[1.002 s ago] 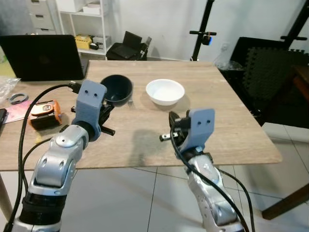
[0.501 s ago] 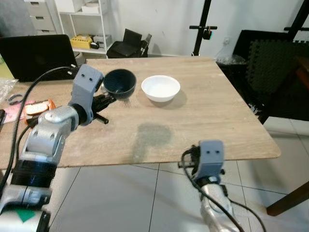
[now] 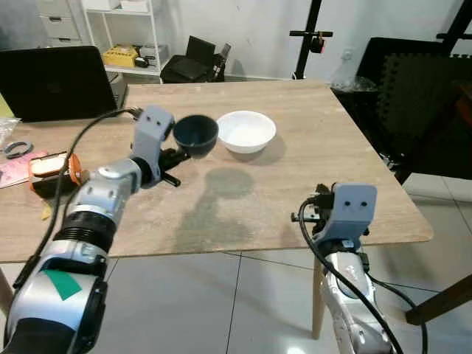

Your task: Setting the table

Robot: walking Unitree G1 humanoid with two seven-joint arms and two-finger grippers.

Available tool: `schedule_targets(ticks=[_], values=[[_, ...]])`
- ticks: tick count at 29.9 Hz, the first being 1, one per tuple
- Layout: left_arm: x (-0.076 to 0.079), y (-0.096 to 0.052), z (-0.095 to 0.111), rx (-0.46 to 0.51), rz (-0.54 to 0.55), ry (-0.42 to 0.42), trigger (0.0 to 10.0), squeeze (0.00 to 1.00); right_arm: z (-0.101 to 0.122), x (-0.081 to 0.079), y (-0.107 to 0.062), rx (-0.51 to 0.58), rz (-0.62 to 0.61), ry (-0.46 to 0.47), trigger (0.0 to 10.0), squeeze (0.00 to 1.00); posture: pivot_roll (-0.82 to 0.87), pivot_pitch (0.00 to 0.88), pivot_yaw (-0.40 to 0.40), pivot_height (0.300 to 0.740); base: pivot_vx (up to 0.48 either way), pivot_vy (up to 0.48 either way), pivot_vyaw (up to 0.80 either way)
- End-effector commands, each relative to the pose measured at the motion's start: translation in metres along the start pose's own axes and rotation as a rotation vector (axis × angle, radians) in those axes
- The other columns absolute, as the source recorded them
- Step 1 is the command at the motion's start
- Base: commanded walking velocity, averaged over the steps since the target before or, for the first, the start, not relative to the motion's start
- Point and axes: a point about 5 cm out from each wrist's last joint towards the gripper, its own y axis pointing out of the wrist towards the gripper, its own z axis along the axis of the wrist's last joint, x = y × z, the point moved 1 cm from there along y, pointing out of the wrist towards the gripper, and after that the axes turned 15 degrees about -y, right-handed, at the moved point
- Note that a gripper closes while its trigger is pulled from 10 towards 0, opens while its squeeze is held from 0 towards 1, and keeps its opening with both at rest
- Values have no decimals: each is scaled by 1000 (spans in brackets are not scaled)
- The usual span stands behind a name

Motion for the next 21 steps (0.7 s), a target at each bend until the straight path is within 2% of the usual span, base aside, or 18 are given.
schedule_targets(ticks=[1, 6, 12, 21], values=[[0, 2, -2, -5, 16, 26, 10000, 0, 4, 1, -2, 12, -1, 7, 10000, 0, 29, 184, 52, 740, 0, 0, 0], [5, 9, -4, -9, 34, 24, 10000, 0, 12, 5, 1, 36, 13, 0, 10000, 0, -13, 185, 32, 740, 0, 0, 0], [-2, 8, -8, -20, 79, 22, 10000, 0, 12, 6, 0, 35, 19, -10, 10000, 0, -28, 178, 30, 740, 0, 0, 0], [-7, 5, -14, -70, 78, 82, 10000, 0, 11, 4, 2, 25, 31, -5, 10000, 0, -17, 168, 31, 740, 0, 0, 0]])
